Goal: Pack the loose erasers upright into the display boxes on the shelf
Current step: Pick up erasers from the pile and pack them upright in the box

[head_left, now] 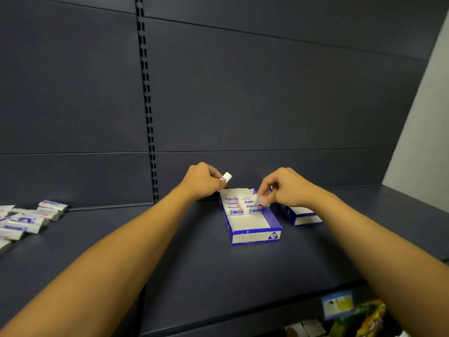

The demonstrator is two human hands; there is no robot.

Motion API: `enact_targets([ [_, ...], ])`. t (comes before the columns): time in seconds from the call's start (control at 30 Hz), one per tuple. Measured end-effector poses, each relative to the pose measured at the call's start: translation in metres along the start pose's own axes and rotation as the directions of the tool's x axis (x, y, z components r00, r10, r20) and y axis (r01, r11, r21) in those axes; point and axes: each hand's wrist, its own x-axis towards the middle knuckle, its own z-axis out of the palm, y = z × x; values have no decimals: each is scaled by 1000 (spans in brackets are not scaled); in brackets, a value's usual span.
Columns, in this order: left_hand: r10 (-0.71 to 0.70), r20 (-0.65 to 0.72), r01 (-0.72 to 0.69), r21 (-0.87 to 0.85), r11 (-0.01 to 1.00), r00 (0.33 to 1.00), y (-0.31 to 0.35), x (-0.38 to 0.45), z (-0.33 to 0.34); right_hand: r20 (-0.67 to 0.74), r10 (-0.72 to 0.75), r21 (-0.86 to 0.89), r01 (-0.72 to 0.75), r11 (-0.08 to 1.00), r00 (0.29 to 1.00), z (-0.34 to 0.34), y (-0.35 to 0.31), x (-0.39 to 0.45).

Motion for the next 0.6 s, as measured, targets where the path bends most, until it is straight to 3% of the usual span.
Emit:
enact_targets([
  [0.23,-170,-133,172,3,985,976,-11,2,17,178,-347,-207,379,902,921,7,0,39],
  [0.4,-169,-165,180,55,982,972,-6,6,22,291,-469,-300,545,783,834,25,-1,61],
  [0.6,-165,-195,177,47,983,967,-5,5,27,446,-541,-228,675,702,713,44,12,70],
])
